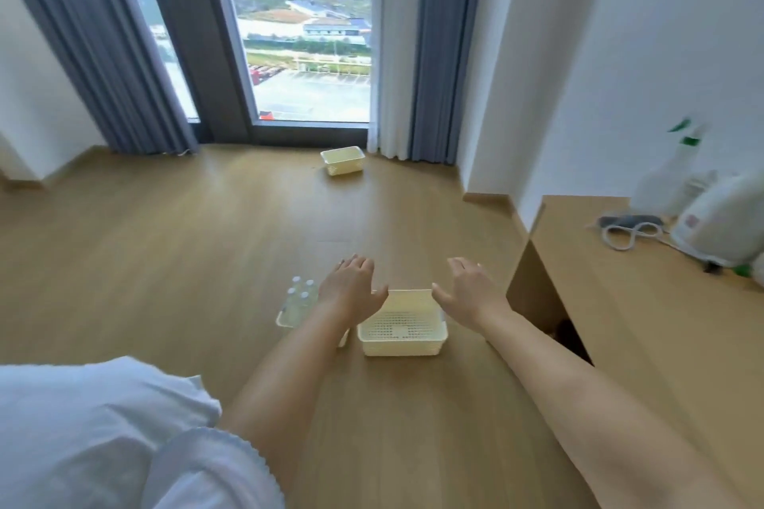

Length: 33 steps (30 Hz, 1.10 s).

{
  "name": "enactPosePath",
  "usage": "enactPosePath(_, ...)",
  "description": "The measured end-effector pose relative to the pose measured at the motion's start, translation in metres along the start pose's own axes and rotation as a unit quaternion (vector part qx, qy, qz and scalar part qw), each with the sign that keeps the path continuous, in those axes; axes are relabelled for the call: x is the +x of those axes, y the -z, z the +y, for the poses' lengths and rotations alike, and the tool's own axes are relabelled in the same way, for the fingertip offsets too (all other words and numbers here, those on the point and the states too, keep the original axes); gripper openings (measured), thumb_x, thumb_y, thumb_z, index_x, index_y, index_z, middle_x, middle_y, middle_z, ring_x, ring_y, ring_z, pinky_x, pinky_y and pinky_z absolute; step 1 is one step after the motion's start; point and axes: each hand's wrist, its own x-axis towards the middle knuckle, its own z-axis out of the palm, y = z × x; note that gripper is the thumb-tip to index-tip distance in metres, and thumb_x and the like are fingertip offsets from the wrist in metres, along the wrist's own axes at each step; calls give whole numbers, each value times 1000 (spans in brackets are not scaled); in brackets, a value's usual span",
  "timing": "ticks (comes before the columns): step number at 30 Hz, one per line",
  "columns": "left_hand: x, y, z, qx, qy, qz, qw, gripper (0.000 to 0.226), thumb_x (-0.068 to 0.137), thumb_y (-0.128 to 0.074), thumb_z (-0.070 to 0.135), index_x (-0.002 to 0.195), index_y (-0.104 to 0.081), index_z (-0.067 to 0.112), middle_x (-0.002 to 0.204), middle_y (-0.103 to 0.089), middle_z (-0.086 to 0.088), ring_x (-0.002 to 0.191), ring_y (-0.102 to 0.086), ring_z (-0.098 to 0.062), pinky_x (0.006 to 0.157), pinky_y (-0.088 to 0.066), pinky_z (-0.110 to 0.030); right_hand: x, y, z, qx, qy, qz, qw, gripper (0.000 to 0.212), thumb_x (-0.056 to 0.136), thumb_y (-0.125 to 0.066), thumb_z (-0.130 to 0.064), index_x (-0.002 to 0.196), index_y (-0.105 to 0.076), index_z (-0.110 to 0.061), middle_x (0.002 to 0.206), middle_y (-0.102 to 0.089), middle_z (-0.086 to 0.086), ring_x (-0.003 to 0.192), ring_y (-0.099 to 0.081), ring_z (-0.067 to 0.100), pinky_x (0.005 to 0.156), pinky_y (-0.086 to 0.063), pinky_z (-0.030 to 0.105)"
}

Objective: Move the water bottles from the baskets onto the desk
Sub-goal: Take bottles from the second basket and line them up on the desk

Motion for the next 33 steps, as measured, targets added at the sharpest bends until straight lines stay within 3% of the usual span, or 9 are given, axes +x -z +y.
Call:
enactPosePath(3,-3,4,-54,-11,49,2,999,41,95,-43,39,122,-48,9,137,-47,-7,135,-34,-22,106,-31,-32,22,-17,-46,-13,38,-26,999,61,97,-41,-39,145,-27,-4,153,-29,11,141,-25,26,117,-13,34)
enactPosePath(8,-3,17,-113,-26,104,27,994,48,97,-40,39,134,-43,8,147,-38,-8,143,-23,-19,111,-23,-31,57,-29,-102,-27,105,-44,993,54,97,-42,-36,141,-34,-6,148,-36,10,137,-31,27,115,-17,33)
enactPosePath(15,27,22,-169,-24,143,49,988,48,96,-42,37,134,-43,9,145,-41,-7,139,-29,-18,108,-26,-29,122,-62,-158,-29,158,-71,984,48,95,-44,-35,132,-44,-5,138,-47,11,128,-42,29,111,-24,33)
enactPosePath(24,145,28,-264,19,176,11,984,60,97,-39,40,145,-29,6,155,-26,-9,146,-16,-19,117,-11,-30,269,-106,-220,6,179,-105,978,54,96,-43,-37,138,-37,-5,145,-40,10,134,-36,27,115,-19,34)
enactPosePath(33,244,19,-329,15,167,-39,985,62,98,-35,41,146,-24,5,156,-21,-9,147,-11,-18,118,-5,-29,383,-138,-247,3,155,-130,979,51,97,-41,-35,138,-38,-5,143,-42,10,133,-37,27,114,-20,33)
